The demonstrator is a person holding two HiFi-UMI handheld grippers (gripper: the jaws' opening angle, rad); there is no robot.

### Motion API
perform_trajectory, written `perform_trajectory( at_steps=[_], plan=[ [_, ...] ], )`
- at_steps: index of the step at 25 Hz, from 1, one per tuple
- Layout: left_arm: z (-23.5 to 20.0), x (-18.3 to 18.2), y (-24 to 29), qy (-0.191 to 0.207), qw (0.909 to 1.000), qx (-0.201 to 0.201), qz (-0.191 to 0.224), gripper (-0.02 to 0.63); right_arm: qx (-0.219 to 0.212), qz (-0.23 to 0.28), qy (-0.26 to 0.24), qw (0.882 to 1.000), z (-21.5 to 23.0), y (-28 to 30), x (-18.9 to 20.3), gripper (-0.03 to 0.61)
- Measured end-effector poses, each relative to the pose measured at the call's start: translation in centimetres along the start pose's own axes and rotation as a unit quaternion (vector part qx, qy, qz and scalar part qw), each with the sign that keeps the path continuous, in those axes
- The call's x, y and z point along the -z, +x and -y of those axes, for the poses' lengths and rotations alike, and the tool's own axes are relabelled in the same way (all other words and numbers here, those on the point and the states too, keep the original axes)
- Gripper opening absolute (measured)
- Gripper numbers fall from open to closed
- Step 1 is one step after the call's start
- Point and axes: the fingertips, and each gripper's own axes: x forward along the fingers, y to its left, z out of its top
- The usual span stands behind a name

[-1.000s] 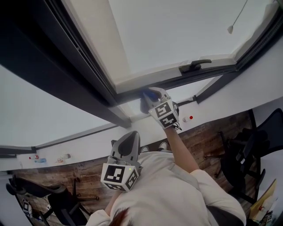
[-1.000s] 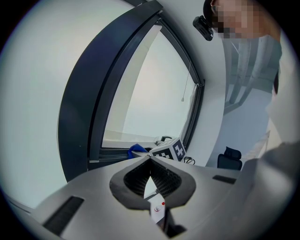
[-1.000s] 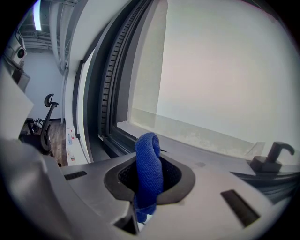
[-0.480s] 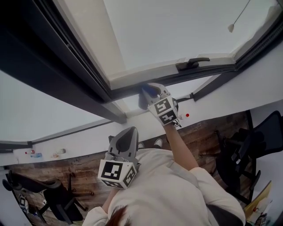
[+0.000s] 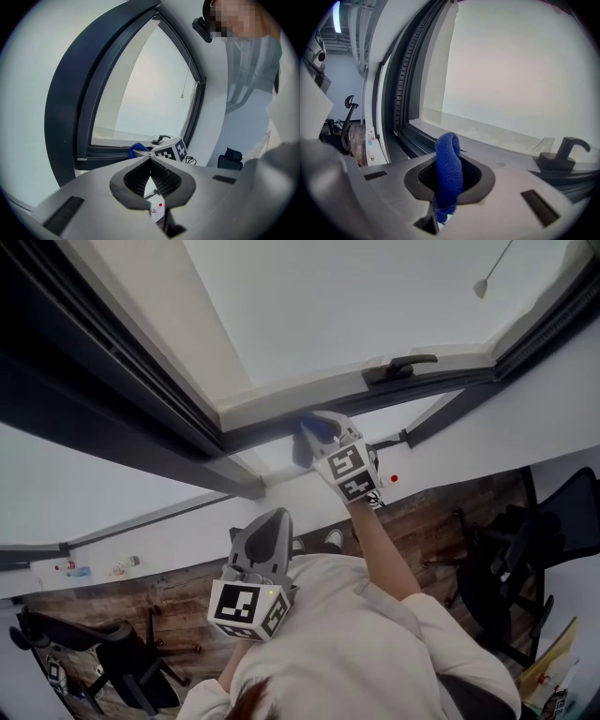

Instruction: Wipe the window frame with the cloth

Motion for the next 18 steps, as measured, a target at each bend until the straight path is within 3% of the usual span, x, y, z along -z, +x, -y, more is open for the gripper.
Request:
perform_trajectory(
  at_steps=[18],
  plan=[
    [1.2,0.0,1.3,-0.004,0.9998,-0.016,0.007,0.005,-0.011,0.009,-0.001,1.0,1.6,-0.9,0.5,0.044]
  ],
)
